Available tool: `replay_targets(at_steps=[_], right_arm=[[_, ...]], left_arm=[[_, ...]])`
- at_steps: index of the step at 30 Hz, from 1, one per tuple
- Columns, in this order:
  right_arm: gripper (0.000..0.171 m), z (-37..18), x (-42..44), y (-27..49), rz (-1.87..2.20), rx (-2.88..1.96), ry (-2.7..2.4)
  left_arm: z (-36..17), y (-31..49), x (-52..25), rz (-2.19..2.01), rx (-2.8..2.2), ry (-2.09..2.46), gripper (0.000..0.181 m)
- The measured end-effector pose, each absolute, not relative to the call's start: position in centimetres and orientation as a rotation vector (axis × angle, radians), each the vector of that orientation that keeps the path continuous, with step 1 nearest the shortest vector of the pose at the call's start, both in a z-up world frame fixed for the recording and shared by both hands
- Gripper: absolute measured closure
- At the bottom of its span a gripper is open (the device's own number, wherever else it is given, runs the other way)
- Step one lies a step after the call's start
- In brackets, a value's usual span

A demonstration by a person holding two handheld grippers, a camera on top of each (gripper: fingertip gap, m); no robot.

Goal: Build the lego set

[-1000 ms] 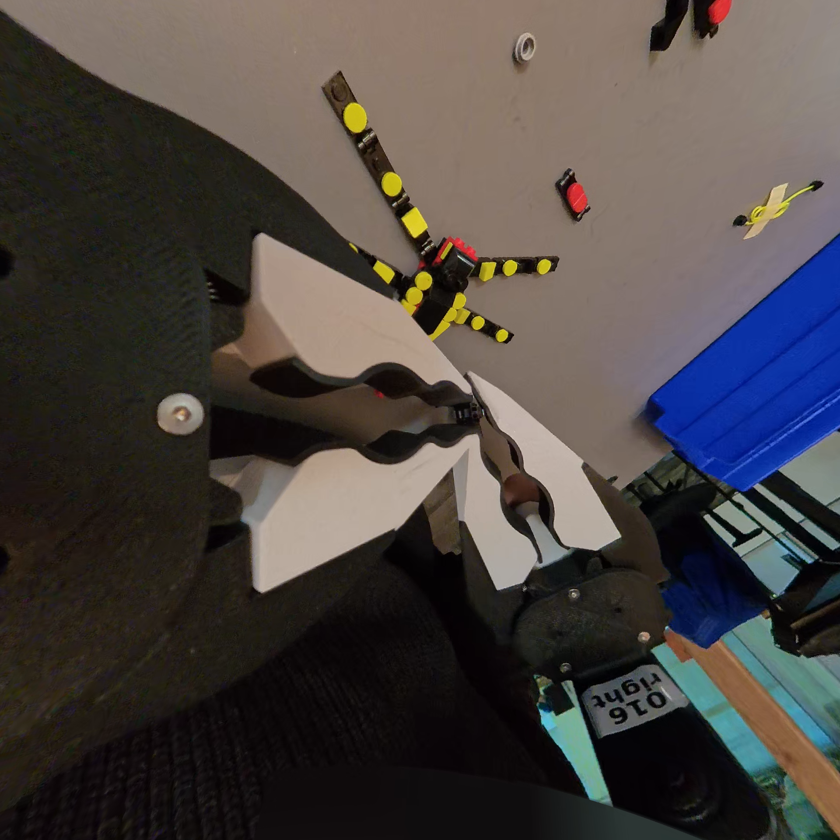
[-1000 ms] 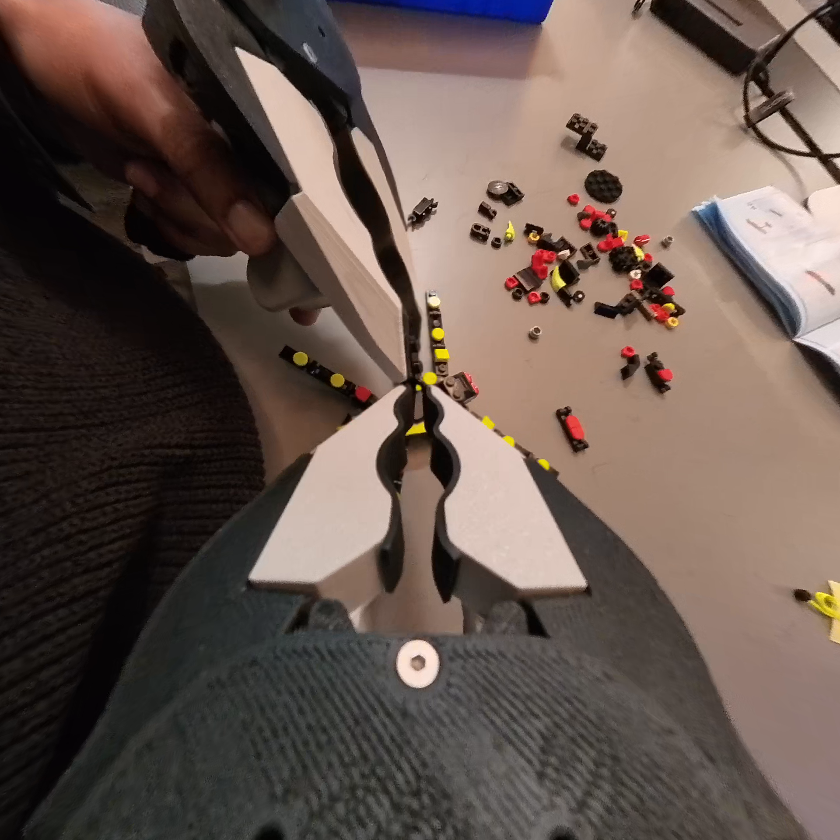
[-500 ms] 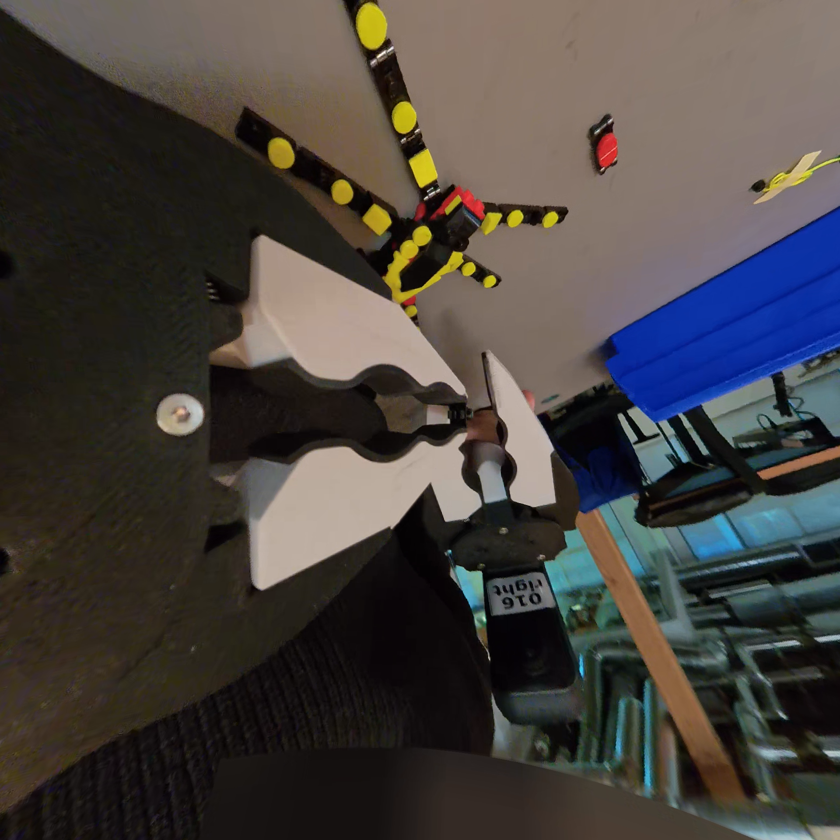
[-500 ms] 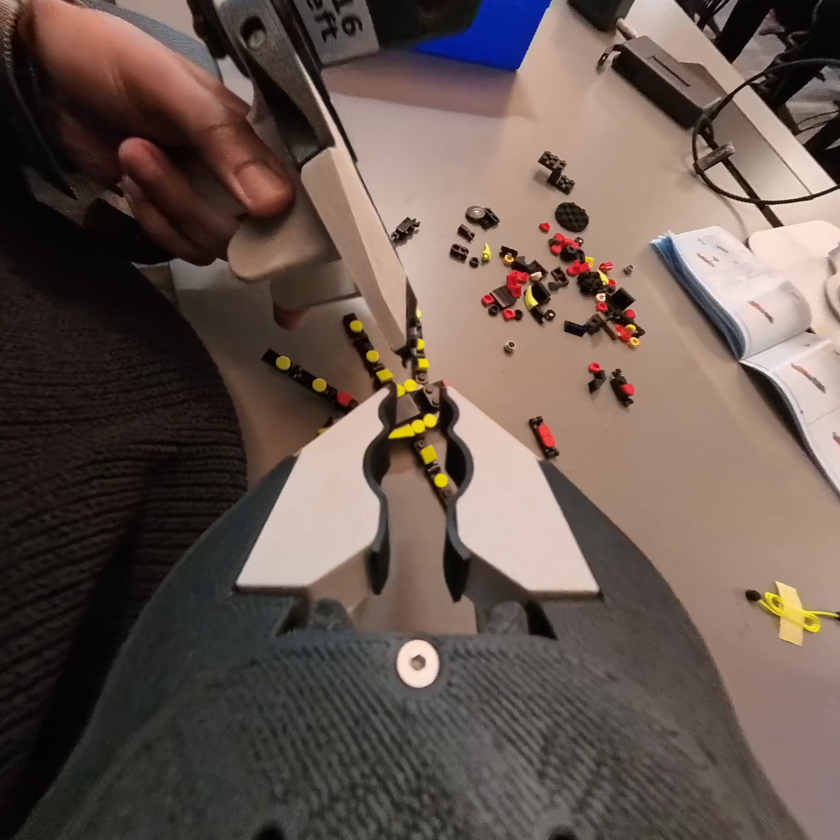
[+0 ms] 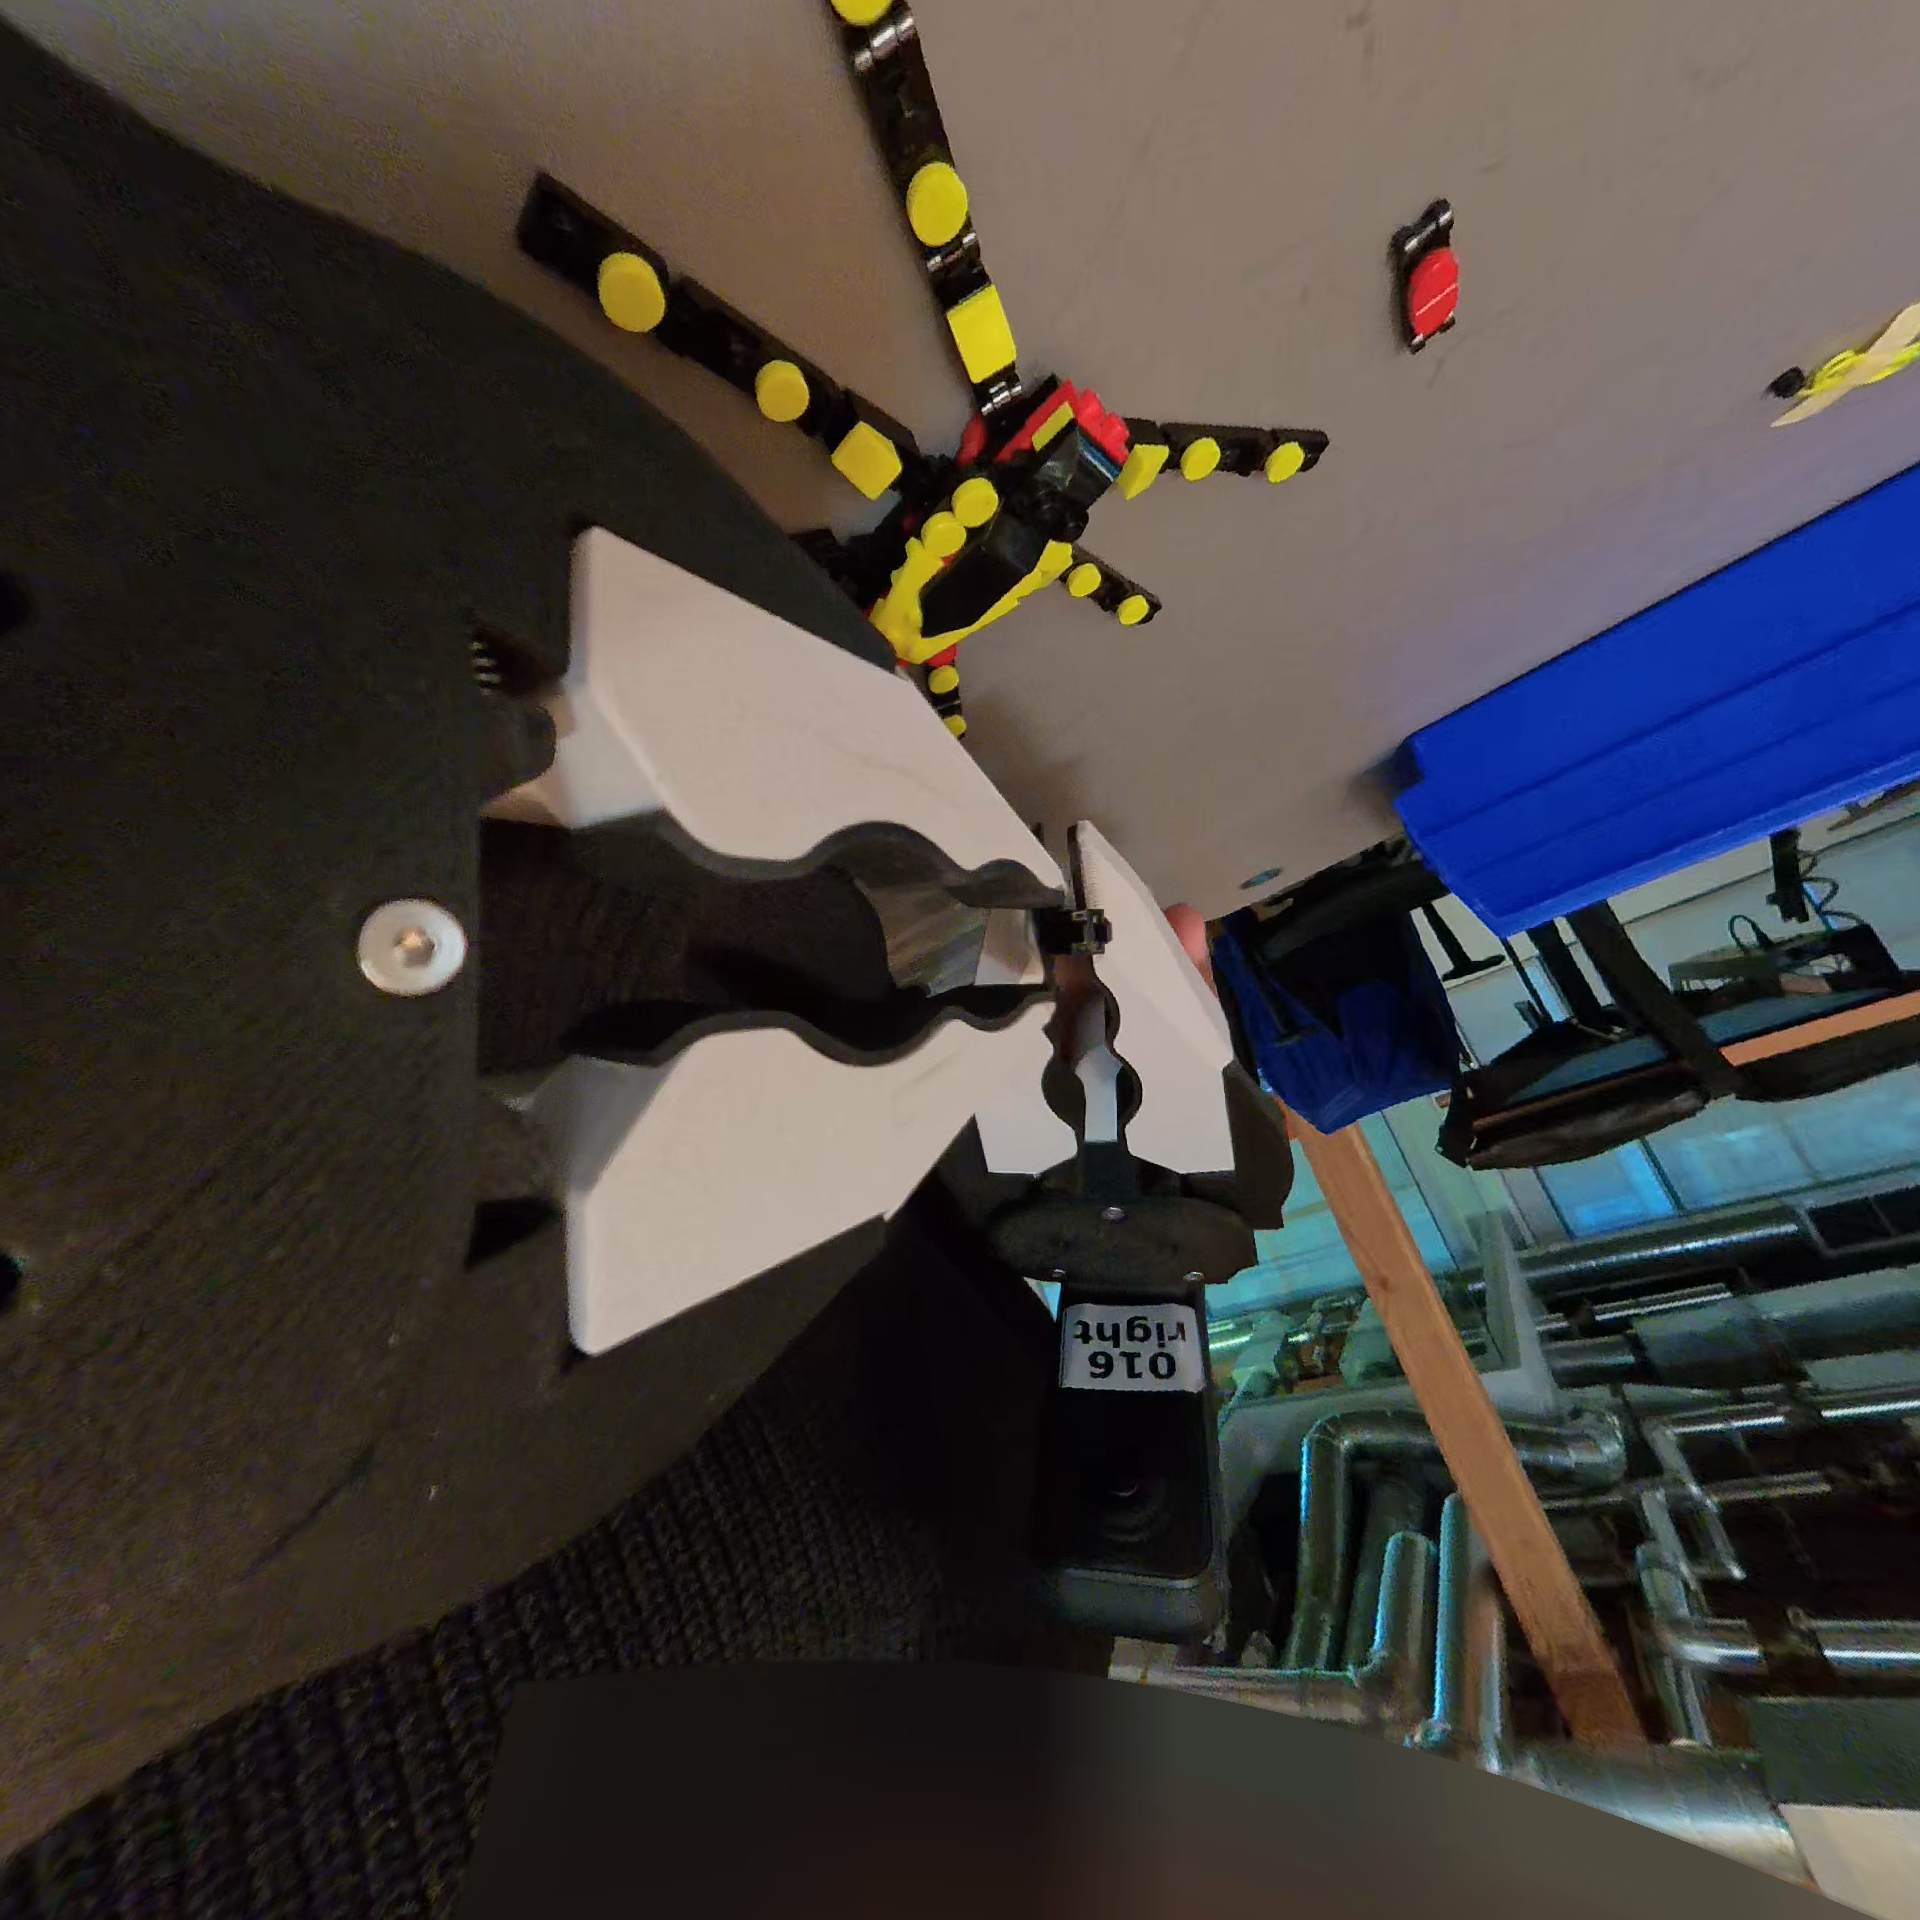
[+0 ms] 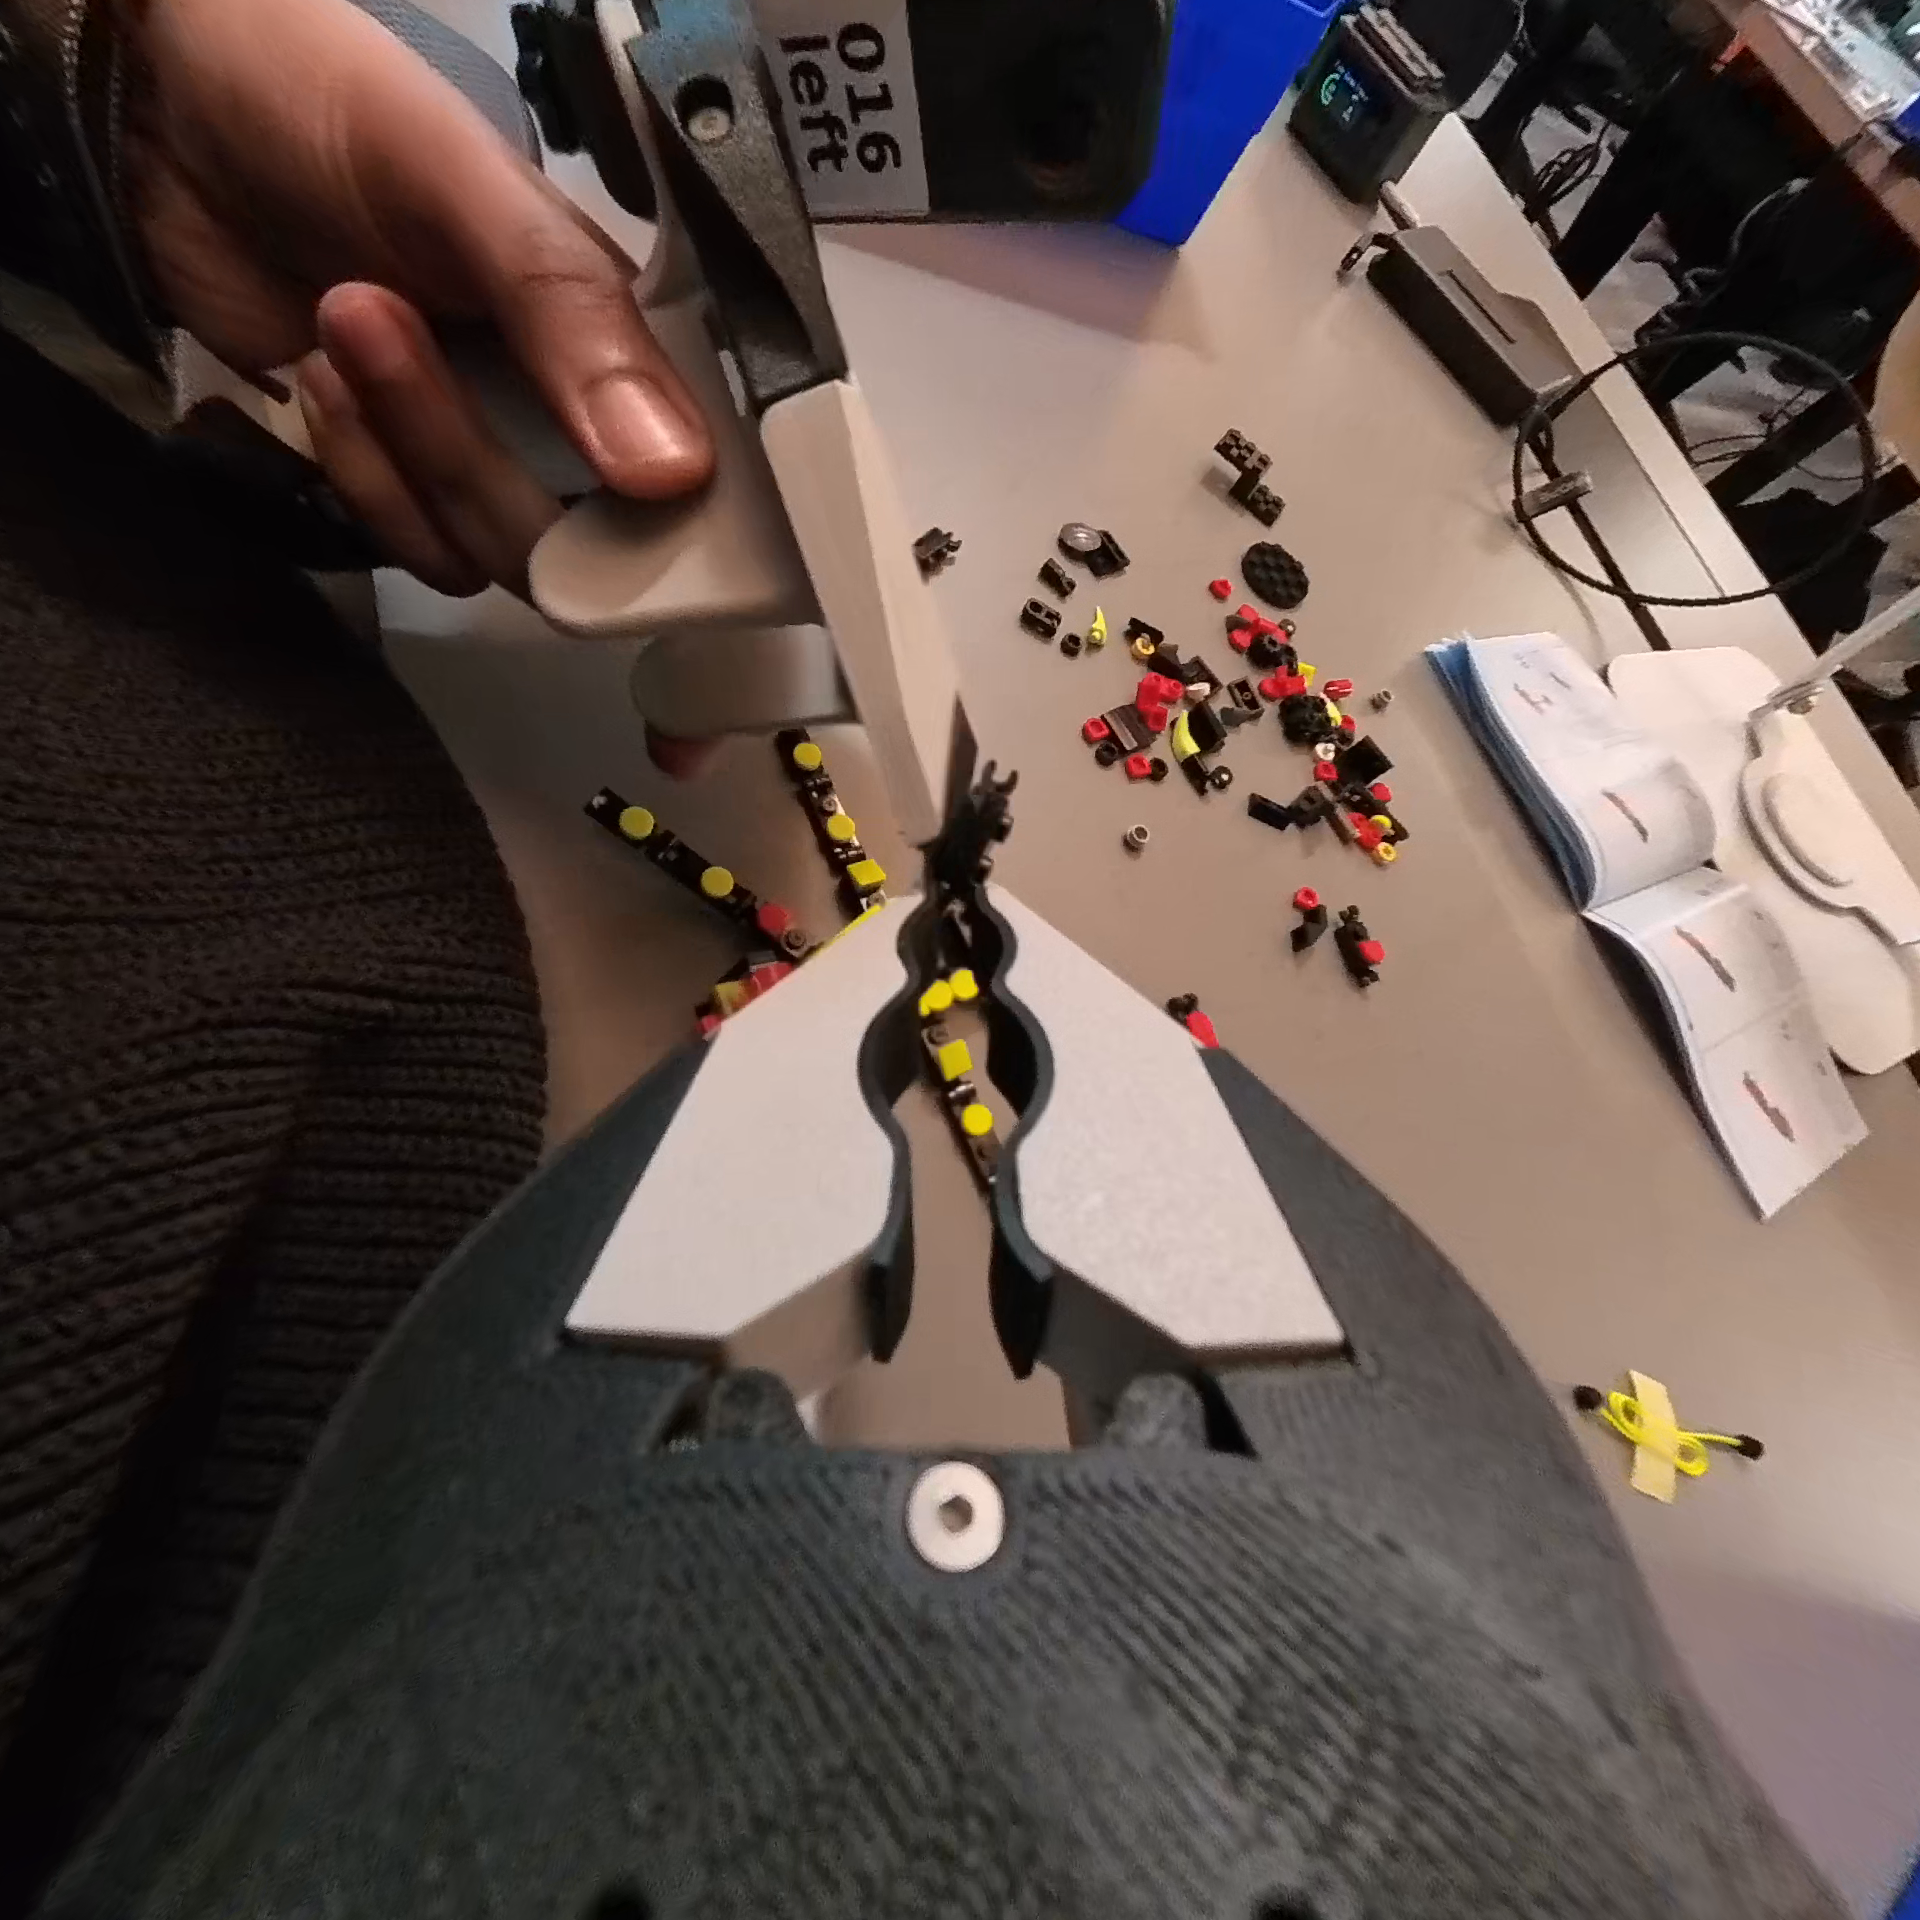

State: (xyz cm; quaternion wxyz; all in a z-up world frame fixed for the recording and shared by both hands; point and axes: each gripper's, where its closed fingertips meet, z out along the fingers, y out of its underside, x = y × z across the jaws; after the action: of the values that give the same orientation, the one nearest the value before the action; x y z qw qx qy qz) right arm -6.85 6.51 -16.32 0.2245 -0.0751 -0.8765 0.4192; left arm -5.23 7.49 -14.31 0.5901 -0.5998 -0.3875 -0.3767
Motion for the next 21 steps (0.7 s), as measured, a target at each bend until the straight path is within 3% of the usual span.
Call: replay_targets(at_steps=[11,13,21], right_arm=[[0.168,-16.74,-6.61,6.34,1.156,-0.220,-2.452],[0.168,-16.83,-6.50,6.25,1.154,-0.219,-2.459],[0.168,-17.26,-6.60,6.47,1.146,-0.300,-2.503]], left_arm=[[-14.53,7.29,-5.72,-0.849,-1.387,-0.925,0.163],[-14.76,7.27,-5.76,-0.842,-1.395,-0.934,0.173],[-15.24,7.27,-5.57,-0.799,-1.453,-0.936,0.173]])
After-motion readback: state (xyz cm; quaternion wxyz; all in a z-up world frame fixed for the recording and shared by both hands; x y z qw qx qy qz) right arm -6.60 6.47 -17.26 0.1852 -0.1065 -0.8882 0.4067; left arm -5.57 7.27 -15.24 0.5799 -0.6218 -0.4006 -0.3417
